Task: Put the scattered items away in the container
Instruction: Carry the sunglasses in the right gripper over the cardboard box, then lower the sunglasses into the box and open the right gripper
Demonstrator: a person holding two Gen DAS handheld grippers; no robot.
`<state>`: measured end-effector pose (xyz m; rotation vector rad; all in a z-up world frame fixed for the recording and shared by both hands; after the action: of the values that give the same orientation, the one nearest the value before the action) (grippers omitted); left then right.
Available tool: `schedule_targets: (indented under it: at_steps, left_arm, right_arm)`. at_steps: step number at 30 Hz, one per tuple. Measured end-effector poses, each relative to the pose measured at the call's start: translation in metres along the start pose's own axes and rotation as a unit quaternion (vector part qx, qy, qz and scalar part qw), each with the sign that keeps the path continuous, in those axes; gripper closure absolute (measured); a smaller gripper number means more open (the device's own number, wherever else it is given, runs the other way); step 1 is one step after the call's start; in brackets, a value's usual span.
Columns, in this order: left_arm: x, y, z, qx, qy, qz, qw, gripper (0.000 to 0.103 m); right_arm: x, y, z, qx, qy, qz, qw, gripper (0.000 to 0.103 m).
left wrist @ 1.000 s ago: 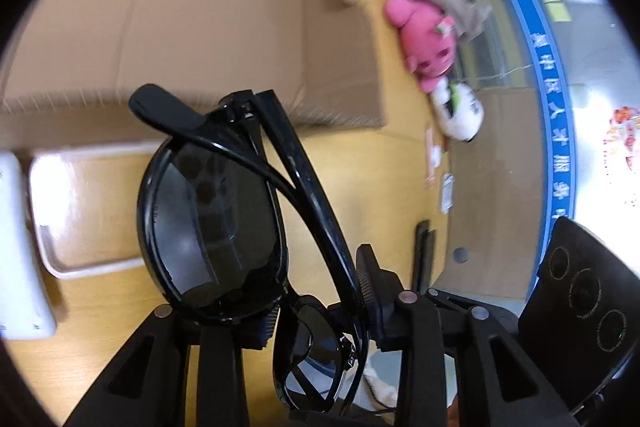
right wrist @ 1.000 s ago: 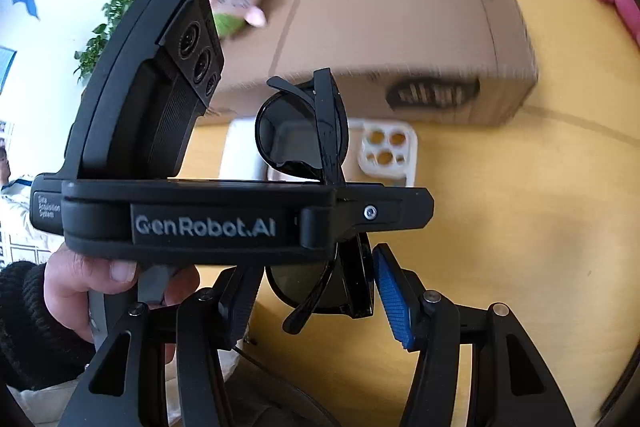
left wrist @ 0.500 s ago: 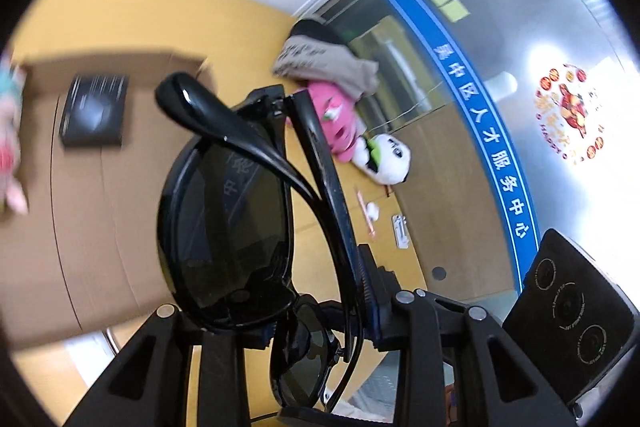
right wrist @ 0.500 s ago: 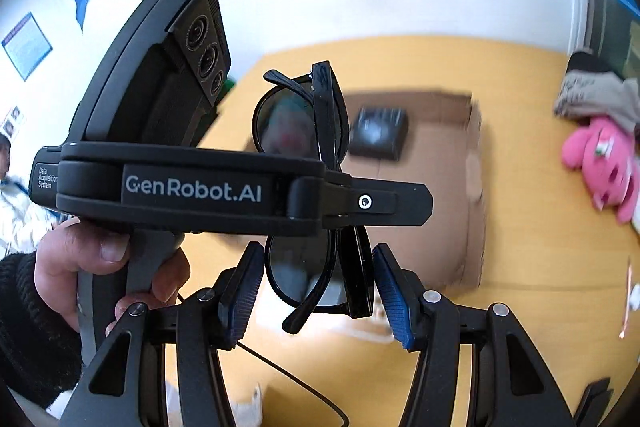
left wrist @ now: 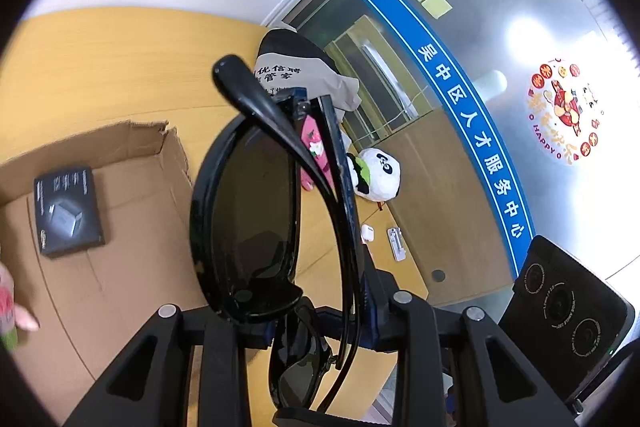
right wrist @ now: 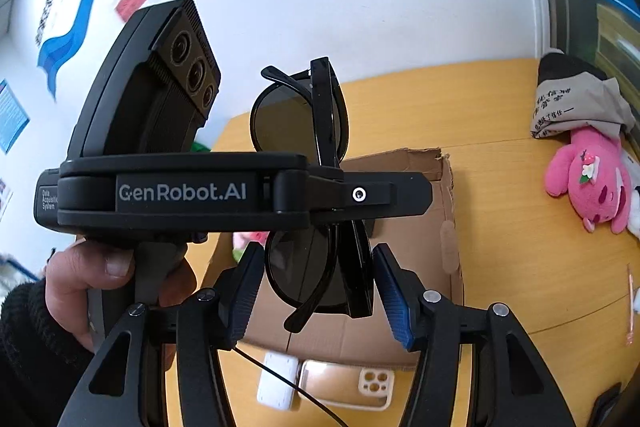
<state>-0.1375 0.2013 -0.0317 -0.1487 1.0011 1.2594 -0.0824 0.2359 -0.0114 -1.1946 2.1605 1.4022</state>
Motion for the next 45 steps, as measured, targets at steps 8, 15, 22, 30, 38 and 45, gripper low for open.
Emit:
schedule_targets:
  at_steps: [8, 15, 22, 30, 38, 45]
  left_arm:
    - [0.051, 0.039, -0.061, -0.038, -0.019, -0.026, 0.9988, 0.073]
    - [0.111, 0.029, -0.132, -0.106, -0.018, -0.069, 0.9918, 0.073]
    - [0.16, 0.008, -0.183, -0.156, 0.007, -0.114, 0.9812, 0.073]
    - [0.2, 0.006, -0.207, -0.171, 0.069, -0.148, 0.9718, 0.073]
    - [0.21, 0.008, -0.209, -0.172, 0.063, -0.146, 0.9722, 0.067]
    - [0.204, 0.007, -0.211, -0.168, 0.085, -0.151, 0.9704, 0.061]
  right_arm:
    - [0.065, 0.029, 0.039, 0.037, -0.01, -0.034, 0.999, 0.043]
    - [0.144, 0.017, 0.086, 0.078, -0.011, -0.09, 0.993, 0.043]
    - [0.199, -0.012, 0.123, 0.12, -0.01, -0.134, 0.984, 0.043]
    - [0.228, -0.023, 0.163, 0.16, -0.016, -0.151, 0.975, 0.043]
    - [0.234, -0.024, 0.179, 0.156, -0.026, -0.157, 0.975, 0.043]
    - [0.232, -0.024, 0.18, 0.15, -0.028, -0.166, 0.974, 0.042]
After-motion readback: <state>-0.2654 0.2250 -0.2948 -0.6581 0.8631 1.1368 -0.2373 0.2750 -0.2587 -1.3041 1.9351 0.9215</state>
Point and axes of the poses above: each gripper's, at about its wrist camera, not at the fingertips, and x roughly the way its jaws point, z to its right, y to its top, the point moved 9 cm from there along x, roughly the way its jaws point, and after that the axes turned 8 degrees about y, right-handed, at the moved point
